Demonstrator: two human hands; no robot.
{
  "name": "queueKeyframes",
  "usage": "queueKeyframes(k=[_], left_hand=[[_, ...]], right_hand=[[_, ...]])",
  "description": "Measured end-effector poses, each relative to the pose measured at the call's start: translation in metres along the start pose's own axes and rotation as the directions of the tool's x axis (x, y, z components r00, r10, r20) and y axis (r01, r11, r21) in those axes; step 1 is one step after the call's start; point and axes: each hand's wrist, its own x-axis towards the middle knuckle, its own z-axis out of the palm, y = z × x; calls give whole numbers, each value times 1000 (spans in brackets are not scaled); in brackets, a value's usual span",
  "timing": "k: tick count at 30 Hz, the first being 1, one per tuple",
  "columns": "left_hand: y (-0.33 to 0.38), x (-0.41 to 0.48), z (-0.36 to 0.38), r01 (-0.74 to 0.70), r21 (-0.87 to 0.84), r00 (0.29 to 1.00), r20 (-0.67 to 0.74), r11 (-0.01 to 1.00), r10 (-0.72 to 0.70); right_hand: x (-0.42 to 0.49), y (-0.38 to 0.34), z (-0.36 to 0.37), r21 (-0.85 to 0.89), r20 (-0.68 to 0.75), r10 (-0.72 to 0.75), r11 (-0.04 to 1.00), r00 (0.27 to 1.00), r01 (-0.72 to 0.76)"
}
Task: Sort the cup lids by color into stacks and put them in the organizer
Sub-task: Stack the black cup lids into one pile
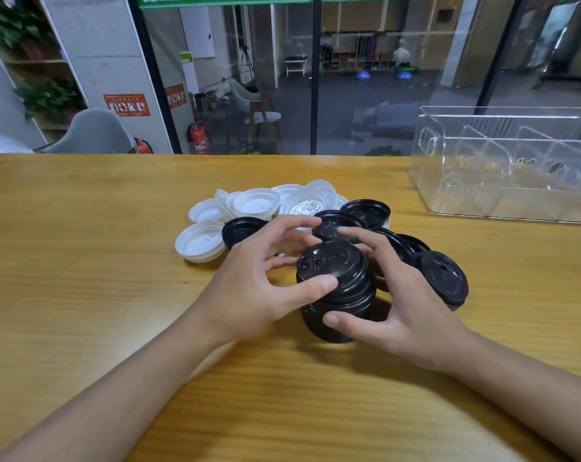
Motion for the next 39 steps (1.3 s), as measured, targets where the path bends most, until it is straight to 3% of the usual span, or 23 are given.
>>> queueKeyframes(k=[5, 18, 28, 31, 34, 36, 39], left_hand=[[4, -1, -2, -19, -11, 996, 82, 1000, 20], [-1, -1, 4, -25, -1, 999, 28, 1000, 25], [-9, 1, -3, -51, 84, 992, 122, 995, 41], [-14, 7, -14, -51, 40, 999, -11, 998, 52], [-25, 13, -28, -90, 354, 971, -175, 931, 161], [-33, 15, -33, -76, 552, 968, -160, 830, 195], [-36, 14, -36, 3, 674, 981, -146, 739, 130]], right_hand=[[0, 0, -1, 14, 2, -2, 1000, 1000, 2], [1, 5, -1, -51, 16, -57, 997, 998, 58], [1, 5, -1, -106, 21, -67, 992, 998, 69], [1, 5, -1, -127, 20, -52, 990, 998, 54], [1, 4, -1, -131, 27, -44, 990, 999, 47], [1, 4, -1, -128, 28, -40, 991, 999, 44], [1, 4, -1, -125, 29, -36, 991, 999, 39]])
